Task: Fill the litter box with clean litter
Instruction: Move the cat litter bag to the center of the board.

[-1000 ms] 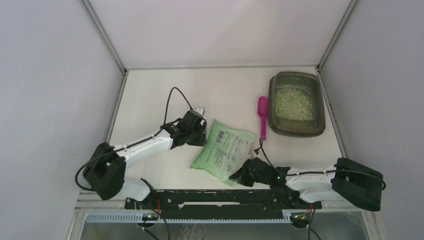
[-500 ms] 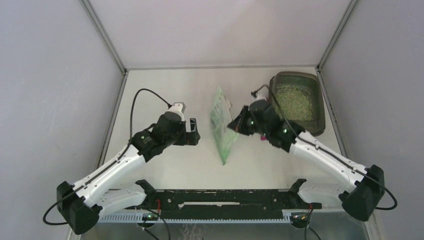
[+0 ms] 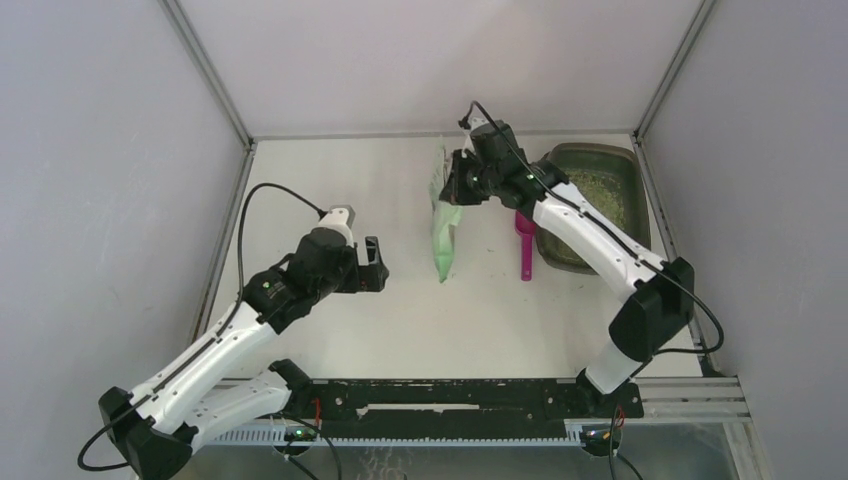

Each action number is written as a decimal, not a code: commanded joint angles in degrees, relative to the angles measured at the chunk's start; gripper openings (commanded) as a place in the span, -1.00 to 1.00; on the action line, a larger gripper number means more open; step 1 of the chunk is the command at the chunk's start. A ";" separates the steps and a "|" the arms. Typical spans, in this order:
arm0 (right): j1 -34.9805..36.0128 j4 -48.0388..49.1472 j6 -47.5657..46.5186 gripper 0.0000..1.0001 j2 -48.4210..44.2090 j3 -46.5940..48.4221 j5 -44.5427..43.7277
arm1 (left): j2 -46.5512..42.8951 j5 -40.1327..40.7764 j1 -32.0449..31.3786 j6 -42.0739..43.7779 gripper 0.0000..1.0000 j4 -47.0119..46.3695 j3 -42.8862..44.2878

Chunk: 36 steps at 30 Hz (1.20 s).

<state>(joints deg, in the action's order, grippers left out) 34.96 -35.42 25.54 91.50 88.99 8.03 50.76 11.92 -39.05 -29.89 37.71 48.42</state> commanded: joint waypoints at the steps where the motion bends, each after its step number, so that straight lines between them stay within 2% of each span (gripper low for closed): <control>1: 0.15 7.16 -4.91 -1.00 2.10 9.93 -0.04 | -0.59 1.22 1.31 1.15 1.00 -0.18 -1.17; 4: 0.46 10.86 -5.15 -1.00 2.47 8.21 -5.99 | -0.54 1.59 1.52 0.96 1.00 -0.01 -0.82; 8: 0.43 19.89 -4.56 -1.00 0.13 -5.16 -13.29 | -0.25 2.04 1.65 0.04 1.00 -0.99 -0.83; 11: -1.93 24.00 -3.32 -1.00 0.55 -15.32 -12.97 | 0.60 1.69 1.68 -0.83 1.00 -3.63 -1.83; 13: -2.95 24.93 -3.36 -1.00 2.33 -19.09 -9.52 | 1.36 2.01 1.64 -1.13 0.99 -4.64 -2.14; 14: -2.90 24.84 -4.15 -0.79 3.23 -19.86 -8.76 | 1.55 2.31 1.64 -1.09 1.00 -5.27 -2.37; 16: -2.55 22.50 -5.62 -0.19 3.70 -20.01 -8.65 | 1.62 3.08 1.65 -0.64 1.00 -6.00 -2.32; 17: -2.53 20.67 -5.95 0.02 2.68 -20.03 -8.65 | 1.17 4.33 1.64 -0.30 1.00 -6.13 -2.21; 19: -2.53 18.26 -6.60 0.22 -1.31 -20.84 -9.39 | -0.78 7.47 1.65 -0.17 1.00 -6.01 -2.28; 20: -2.58 17.52 -7.03 0.45 -4.45 -21.77 -10.04 | -2.30 9.08 1.69 -0.05 1.00 -5.94 -2.28; 21: -2.92 16.95 -7.18 0.89 -7.46 -22.76 -10.24 | -3.76 10.82 1.69 0.02 0.99 -5.90 -2.33; 22: -3.42 16.09 -7.19 0.97 -11.65 -23.29 -10.08 | -5.34 12.54 1.63 0.33 0.99 -5.90 -2.36; 25: -5.47 13.56 -8.04 0.98 -21.14 -25.48 -13.03 | -9.68 19.27 1.74 0.80 1.00 -5.90 -2.48; 27: -6.97 14.71 -9.64 0.98 -29.10 -30.25 -16.19 | -12.35 22.89 1.97 1.73 0.99 -6.80 -3.16; 30: -11.40 20.33 -13.52 0.99 -42.68 -41.83 -14.84 | -16.70 30.79 2.81 0.59 0.99 -8.43 -6.67; 36: -24.40 28.08 -14.63 0.98 -65.47 -62.88 -19.69 | -22.50 36.37 7.45 6.74 0.99 -20.91 -18.38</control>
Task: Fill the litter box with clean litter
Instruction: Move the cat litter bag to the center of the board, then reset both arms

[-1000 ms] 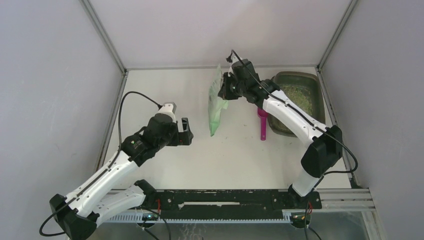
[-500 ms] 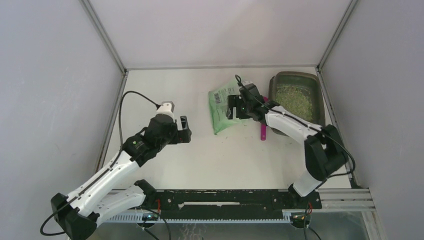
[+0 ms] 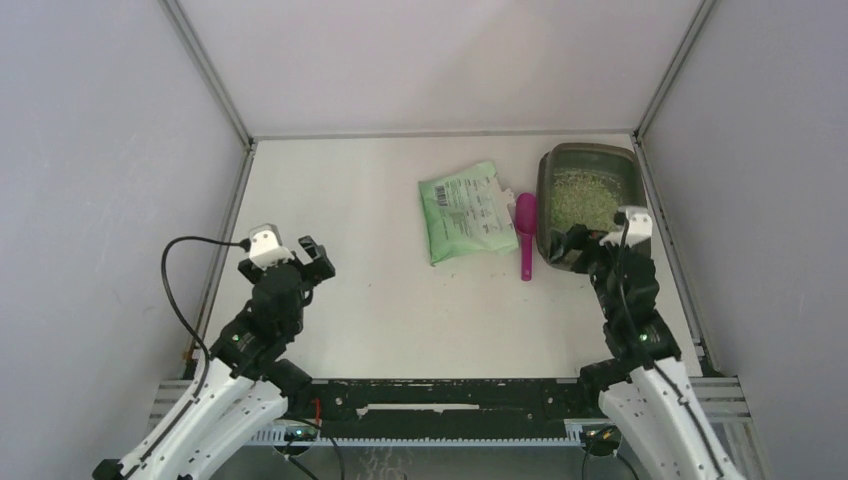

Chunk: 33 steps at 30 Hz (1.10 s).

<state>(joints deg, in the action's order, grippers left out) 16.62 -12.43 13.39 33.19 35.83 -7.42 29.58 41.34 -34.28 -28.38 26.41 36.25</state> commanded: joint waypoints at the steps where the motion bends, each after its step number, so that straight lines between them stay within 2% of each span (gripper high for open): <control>1: -8.09 6.83 -2.53 0.99 -9.88 -12.51 -3.55 | -1.17 6.81 3.90 6.66 0.99 -11.28 -7.50; 4: -10.72 12.56 -1.37 0.98 -14.47 -19.46 -7.90 | 1.43 5.23 7.47 12.43 1.00 -18.41 -11.75; 9: -10.82 29.16 -3.58 0.98 -9.44 -28.83 -12.91 | 8.37 -2.75 14.19 18.65 1.00 -35.72 -18.54; 13: -10.91 44.24 -4.54 0.98 1.37 -31.94 -16.40 | 17.94 -7.16 18.86 21.79 1.00 -44.26 -16.80; 18: -12.16 63.72 -3.89 0.98 21.89 -32.23 -18.11 | 28.00 -13.63 25.22 21.59 1.00 -54.34 -17.59; 20: -12.29 66.32 -4.56 0.98 26.10 -30.47 -16.53 | 31.00 -16.63 27.74 20.43 1.00 -59.75 -19.32; 22: -12.08 69.28 -5.60 0.99 31.59 -28.96 -17.62 | 32.86 -18.36 28.64 21.69 1.00 -60.29 -18.25; 24: -12.79 82.52 -7.19 0.98 39.19 -31.15 -16.37 | 34.62 -17.72 28.83 23.08 0.99 -62.10 -17.64; 25: -11.68 82.70 -8.66 0.99 39.86 -30.80 -16.62 | 35.38 -18.02 29.10 23.31 1.00 -63.10 -17.29; 26: -10.49 76.54 -8.85 0.99 38.33 -29.06 -16.94 | 36.16 -17.64 29.36 23.38 1.00 -62.15 -16.29; 27: -10.77 74.72 -8.44 0.99 38.03 -28.32 -16.27 | 37.17 -17.67 29.49 23.93 1.00 -61.35 -15.35; 29: -11.68 79.46 -9.23 0.99 39.91 -29.93 -11.73 | 37.68 -17.13 29.51 24.83 1.00 -61.10 -15.01; 31: -11.33 89.32 -12.08 0.98 44.59 -32.32 -7.86 | 37.48 -16.75 29.96 24.85 0.99 -61.91 -15.42; 32: -10.06 93.07 -13.16 0.98 46.28 -33.08 -9.52 | 37.93 -17.65 30.24 25.46 0.99 -61.84 -15.12; 33: -9.24 92.24 -13.22 0.99 45.91 -33.06 -11.37 | 38.85 -18.63 30.31 26.52 0.99 -61.53 -14.44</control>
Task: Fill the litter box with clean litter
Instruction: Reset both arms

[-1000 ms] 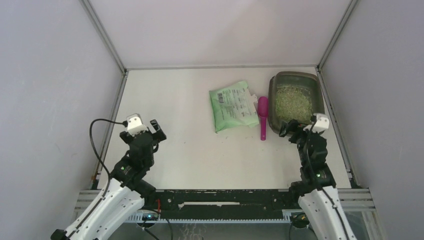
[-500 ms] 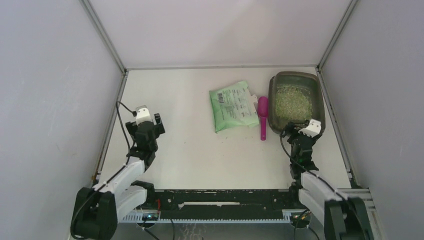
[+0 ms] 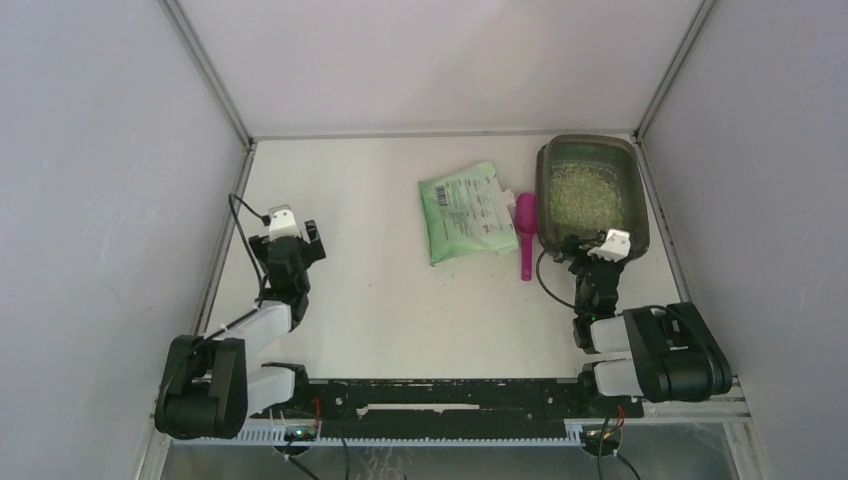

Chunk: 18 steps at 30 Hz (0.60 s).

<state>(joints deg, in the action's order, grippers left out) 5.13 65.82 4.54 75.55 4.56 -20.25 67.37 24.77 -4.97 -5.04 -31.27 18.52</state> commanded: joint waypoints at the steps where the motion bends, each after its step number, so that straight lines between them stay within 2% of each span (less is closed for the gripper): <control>1: 2.23 10.22 -3.92 0.99 2.32 -0.94 0.95 | 1.92 -2.23 1.03 3.83 1.00 -3.29 4.30; 4: 1.29 2.94 -3.94 0.98 1.85 2.77 3.15 | 2.05 -2.10 1.49 4.35 1.00 -4.41 4.13; 8: 1.66 3.69 -4.36 0.99 1.52 2.18 3.42 | 1.81 -3.14 2.26 6.51 1.00 -13.99 -0.21; 12: 1.88 3.85 -4.36 0.99 1.62 2.05 3.55 | 3.27 -4.49 2.77 6.36 1.00 -14.92 -0.26; 18: 1.26 1.13 -4.42 0.98 1.63 3.46 5.35 | 3.80 -0.36 3.21 3.65 0.99 -16.45 -0.75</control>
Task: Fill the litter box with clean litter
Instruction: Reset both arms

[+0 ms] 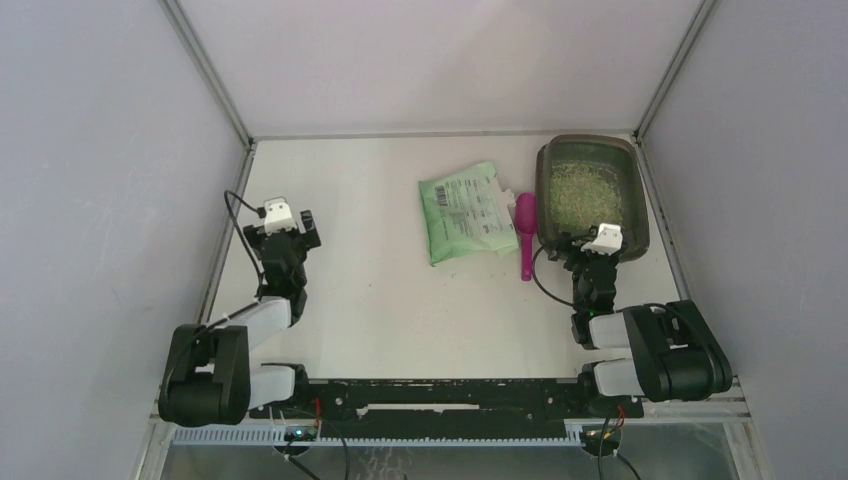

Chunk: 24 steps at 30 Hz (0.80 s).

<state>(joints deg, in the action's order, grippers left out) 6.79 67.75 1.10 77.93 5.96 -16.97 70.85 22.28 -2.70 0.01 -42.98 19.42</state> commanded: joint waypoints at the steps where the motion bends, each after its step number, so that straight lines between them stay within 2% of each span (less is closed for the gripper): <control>1: -0.85 -2.14 -0.89 0.98 -0.84 2.68 2.77 | -0.20 2.45 1.24 -1.96 0.99 -5.17 -2.19; 3: -1.59 -4.33 -0.41 0.98 -0.88 3.78 3.89 | -1.37 6.72 1.38 -3.88 0.99 -12.83 -6.75; 6: -2.04 -5.37 -0.35 0.98 -0.93 4.33 4.55 | -2.73 4.89 2.51 -5.21 1.00 -21.68 -12.79; 11: -2.19 -5.77 -0.23 0.98 -0.78 4.58 4.83 | 1.45 -0.15 2.52 -2.63 1.00 -18.95 -8.86; 24: -4.32 -10.32 0.94 0.99 -0.76 6.97 8.43 | 1.68 0.06 2.52 -2.65 1.00 -18.60 -8.71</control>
<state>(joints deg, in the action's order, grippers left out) 3.31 58.22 1.41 77.93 11.07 -10.70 72.44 23.16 -0.56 -3.01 -58.63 7.99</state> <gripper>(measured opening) 0.992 0.996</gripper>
